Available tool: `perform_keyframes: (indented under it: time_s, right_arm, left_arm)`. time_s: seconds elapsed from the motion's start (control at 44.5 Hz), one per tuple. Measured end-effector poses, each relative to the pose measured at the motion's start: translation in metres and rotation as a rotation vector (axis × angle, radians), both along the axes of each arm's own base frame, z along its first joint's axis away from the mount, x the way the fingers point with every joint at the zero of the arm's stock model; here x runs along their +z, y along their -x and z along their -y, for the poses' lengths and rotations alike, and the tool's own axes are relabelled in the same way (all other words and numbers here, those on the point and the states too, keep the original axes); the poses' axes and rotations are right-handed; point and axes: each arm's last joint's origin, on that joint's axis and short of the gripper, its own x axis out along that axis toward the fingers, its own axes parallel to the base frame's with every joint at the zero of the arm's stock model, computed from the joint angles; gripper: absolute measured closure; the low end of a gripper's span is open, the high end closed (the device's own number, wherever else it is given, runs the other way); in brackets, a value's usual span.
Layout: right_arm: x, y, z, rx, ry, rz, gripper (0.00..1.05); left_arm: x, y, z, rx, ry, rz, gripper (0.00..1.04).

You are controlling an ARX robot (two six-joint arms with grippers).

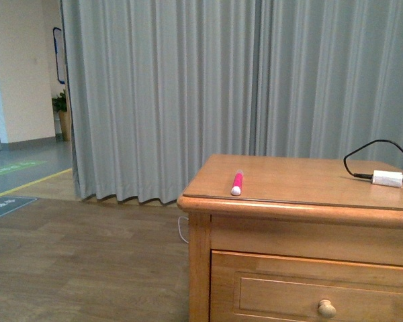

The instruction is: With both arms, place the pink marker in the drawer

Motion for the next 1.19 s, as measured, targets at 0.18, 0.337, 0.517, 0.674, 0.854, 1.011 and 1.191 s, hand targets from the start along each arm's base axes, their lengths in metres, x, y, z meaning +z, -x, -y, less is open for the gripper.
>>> perform_keyframes:
  time_s: [0.18, 0.337, 0.517, 0.674, 0.854, 1.011, 1.191]
  right_arm:
    - [0.000, 0.000, 0.000, 0.000, 0.000, 0.000, 0.08]
    - [0.000, 0.000, 0.000, 0.000, 0.000, 0.000, 0.08]
    - [0.000, 0.000, 0.000, 0.000, 0.000, 0.000, 0.08]
    - [0.000, 0.000, 0.000, 0.000, 0.000, 0.000, 0.08]
    - [0.000, -0.002, 0.000, 0.113, 0.003, -0.227, 0.08]
    - [0.007, -0.029, -0.001, 0.152, 0.012, -0.348, 0.08]
    - [0.015, -0.076, -0.013, 0.177, 0.038, -0.336, 0.08]
  left_arm:
    - [0.000, 0.000, 0.000, 0.000, 0.000, 0.000, 0.06]
    - [0.000, 0.000, 0.000, 0.000, 0.000, 0.000, 0.06]
    - [0.000, 0.000, 0.000, 0.000, 0.000, 0.000, 0.06]
    - [0.000, 0.000, 0.000, 0.000, 0.000, 0.000, 0.06]
    - [0.000, 0.000, 0.000, 0.000, 0.000, 0.000, 0.06]
    - [0.000, 0.000, 0.000, 0.000, 0.000, 0.000, 0.06]
    - [0.000, 0.000, 0.000, 0.000, 0.000, 0.000, 0.06]
